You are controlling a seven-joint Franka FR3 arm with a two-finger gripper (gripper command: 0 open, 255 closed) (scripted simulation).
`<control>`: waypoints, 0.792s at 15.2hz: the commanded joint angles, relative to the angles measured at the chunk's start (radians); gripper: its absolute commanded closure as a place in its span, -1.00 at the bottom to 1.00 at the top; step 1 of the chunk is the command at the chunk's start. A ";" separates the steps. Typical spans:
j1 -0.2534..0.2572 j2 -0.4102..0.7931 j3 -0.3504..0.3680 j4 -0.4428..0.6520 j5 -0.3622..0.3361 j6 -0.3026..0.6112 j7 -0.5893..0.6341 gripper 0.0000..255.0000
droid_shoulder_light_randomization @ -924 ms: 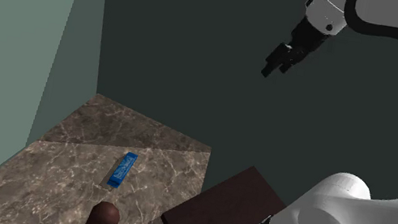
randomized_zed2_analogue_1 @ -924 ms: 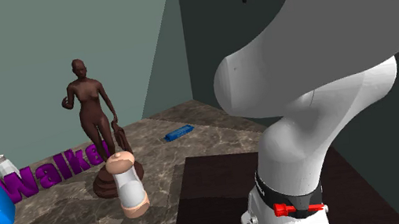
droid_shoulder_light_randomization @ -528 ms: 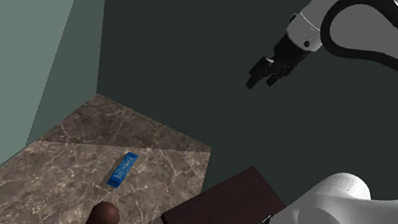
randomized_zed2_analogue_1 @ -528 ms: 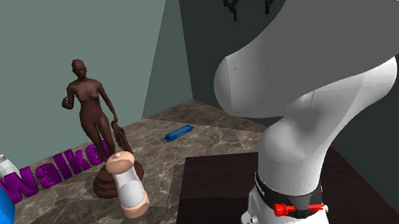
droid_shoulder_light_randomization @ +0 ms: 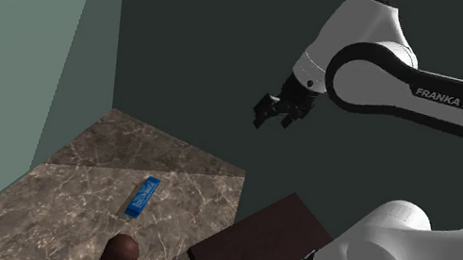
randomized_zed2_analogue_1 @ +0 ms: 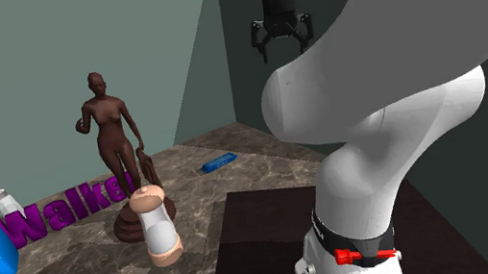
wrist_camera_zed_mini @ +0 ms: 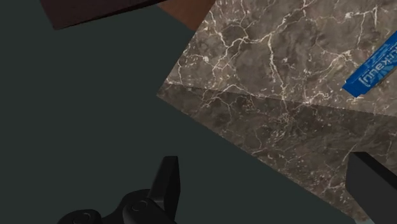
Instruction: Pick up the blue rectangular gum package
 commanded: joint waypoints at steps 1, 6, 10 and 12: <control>0.002 0.035 0.037 -0.026 0.027 0.057 0.069 -1.00; 0.007 0.150 0.136 -0.072 0.085 0.207 0.235 -1.00; -0.002 0.279 0.220 -0.077 0.113 0.336 0.374 -1.00; -0.013 0.354 0.265 -0.068 0.115 0.401 0.448 -1.00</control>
